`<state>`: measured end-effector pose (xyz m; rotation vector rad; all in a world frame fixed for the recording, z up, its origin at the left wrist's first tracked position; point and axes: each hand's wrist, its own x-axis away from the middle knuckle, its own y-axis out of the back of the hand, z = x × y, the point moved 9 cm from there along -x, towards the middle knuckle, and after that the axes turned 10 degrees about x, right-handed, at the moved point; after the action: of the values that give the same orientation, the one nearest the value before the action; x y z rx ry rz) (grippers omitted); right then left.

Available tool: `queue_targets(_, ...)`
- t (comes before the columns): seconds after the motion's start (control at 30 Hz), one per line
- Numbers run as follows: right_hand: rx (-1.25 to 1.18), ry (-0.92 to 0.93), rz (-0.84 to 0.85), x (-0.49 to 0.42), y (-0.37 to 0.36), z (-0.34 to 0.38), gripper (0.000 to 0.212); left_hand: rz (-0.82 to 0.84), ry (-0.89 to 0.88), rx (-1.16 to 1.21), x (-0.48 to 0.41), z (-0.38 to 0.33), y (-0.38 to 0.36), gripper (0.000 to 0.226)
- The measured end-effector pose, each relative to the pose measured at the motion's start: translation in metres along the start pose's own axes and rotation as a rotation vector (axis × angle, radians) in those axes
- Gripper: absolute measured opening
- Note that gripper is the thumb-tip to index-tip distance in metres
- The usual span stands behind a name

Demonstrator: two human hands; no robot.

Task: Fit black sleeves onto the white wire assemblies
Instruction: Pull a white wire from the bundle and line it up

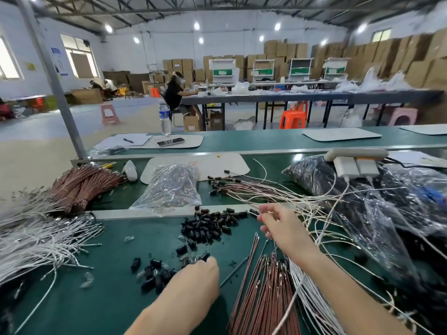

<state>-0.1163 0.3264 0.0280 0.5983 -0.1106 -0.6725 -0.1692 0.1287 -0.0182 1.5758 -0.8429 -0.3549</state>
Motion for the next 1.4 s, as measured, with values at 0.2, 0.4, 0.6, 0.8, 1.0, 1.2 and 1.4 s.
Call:
queue_targets(0.2, 0.312, 0.098, 0.07, -0.013, -0.037, 0.006, 0.024, 0.081, -0.041, -0.045, 0.013, -0.005, -0.013, 0.02)
queue_targets(0.4, 0.648, 0.166, 0.165, -0.026, -0.083, 0.023, 0.032, 0.057, -0.125, -0.204, 0.024, -0.024, -0.006, 0.023)
queue_targets(0.6, 0.609, 0.183, 0.112, -0.026, -0.079, 0.019, 0.016, 0.014, -0.112, -0.198, 0.025, 0.005, 0.017, 0.028)
queue_targets(0.8, 0.121, 0.104, -0.036, -0.001, -0.015, -0.004, 0.022, -0.452, -0.212, 0.618, 0.048, 0.049, 0.103, 0.017)
queue_targets(1.0, -0.064, 0.118, 0.021, 0.031, -0.023, -0.014, 0.022, -0.68, -0.186, 1.824, 0.021, 0.037, 0.053, 0.022)
queue_targets(1.2, 0.081, 0.206, -0.077, 0.046, -0.027, -0.017, 0.027, -0.638, -0.08, 2.109, -0.004, 0.036, -0.001, 0.03)
queue_targets(1.4, 0.171, 0.289, -0.09, 0.052, -0.031, -0.01, 0.027, -0.708, -0.059, 2.02, -0.004, 0.045, -0.004, 0.02)
